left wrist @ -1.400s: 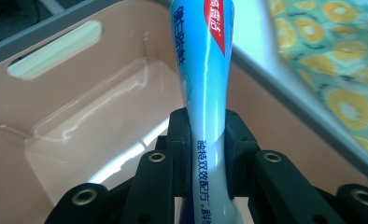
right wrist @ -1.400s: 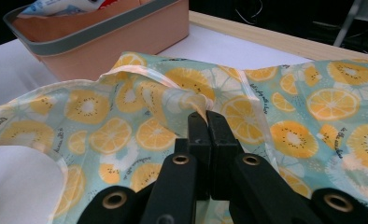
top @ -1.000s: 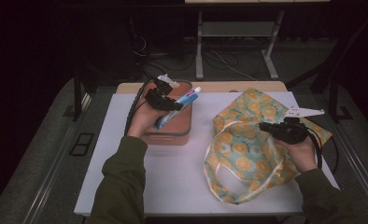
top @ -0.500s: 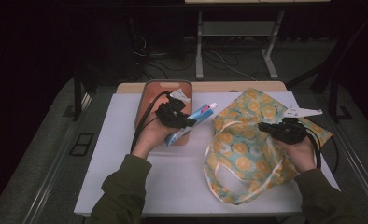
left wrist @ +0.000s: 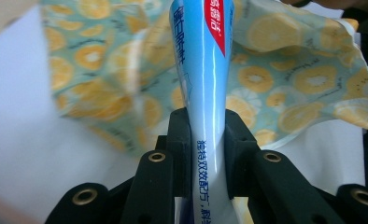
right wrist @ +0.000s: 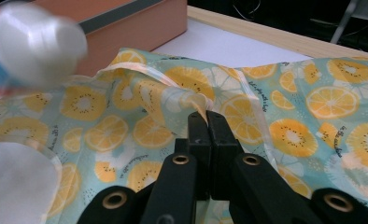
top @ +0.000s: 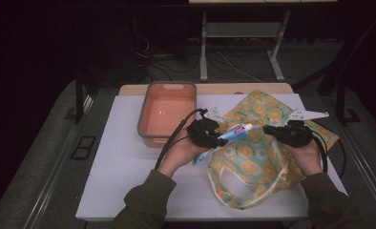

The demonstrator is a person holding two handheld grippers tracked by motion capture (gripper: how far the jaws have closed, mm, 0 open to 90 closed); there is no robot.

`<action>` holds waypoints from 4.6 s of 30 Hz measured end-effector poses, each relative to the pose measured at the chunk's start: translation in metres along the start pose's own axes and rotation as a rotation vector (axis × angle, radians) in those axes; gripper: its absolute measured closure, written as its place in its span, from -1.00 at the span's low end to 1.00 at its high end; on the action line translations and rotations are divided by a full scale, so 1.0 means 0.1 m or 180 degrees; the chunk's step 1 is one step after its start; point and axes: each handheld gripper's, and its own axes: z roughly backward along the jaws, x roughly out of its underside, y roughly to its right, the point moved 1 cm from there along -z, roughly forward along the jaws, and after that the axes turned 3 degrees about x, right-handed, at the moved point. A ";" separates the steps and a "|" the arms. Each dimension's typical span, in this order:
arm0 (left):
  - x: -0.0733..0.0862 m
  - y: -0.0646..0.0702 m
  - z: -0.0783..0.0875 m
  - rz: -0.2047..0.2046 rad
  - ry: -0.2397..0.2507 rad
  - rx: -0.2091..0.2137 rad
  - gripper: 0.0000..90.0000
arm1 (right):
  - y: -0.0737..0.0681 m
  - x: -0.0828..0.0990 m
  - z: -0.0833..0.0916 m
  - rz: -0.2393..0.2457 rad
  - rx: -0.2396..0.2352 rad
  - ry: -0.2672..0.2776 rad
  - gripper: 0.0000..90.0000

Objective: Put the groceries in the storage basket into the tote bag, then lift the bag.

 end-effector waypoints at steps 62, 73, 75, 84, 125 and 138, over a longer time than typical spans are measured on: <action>0.80 0.13 -0.25 -0.0032 -0.0032 -0.0336 0.81 | -0.04 0.00 -0.03 0.0027 -0.0037 -0.0013 0.99; 0.42 0.11 -0.56 -0.0157 -0.0026 -0.0296 0.96 | -0.05 -0.01 -0.05 0.0040 -0.0054 -0.0004 0.99; 0.34 0.10 -0.65 -0.0155 0.0006 -0.0279 0.96 | -0.05 -0.01 -0.05 0.0036 -0.0060 -0.0003 0.99; 0.08 -0.01 -1.01 0.0010 0.0137 -0.0265 0.96 | -0.06 -0.01 -0.06 0.0054 -0.0080 -0.0004 0.99; 1.08 0.15 0.04 0.0390 0.0338 -0.0363 -0.28 | -0.85 0.52 -0.30 0.0767 -0.0615 -0.0963 0.96; 0.94 0.07 -0.14 0.0472 0.0316 -0.0438 -0.30 | -0.99 0.54 0.15 0.0615 -0.0680 -0.0634 0.18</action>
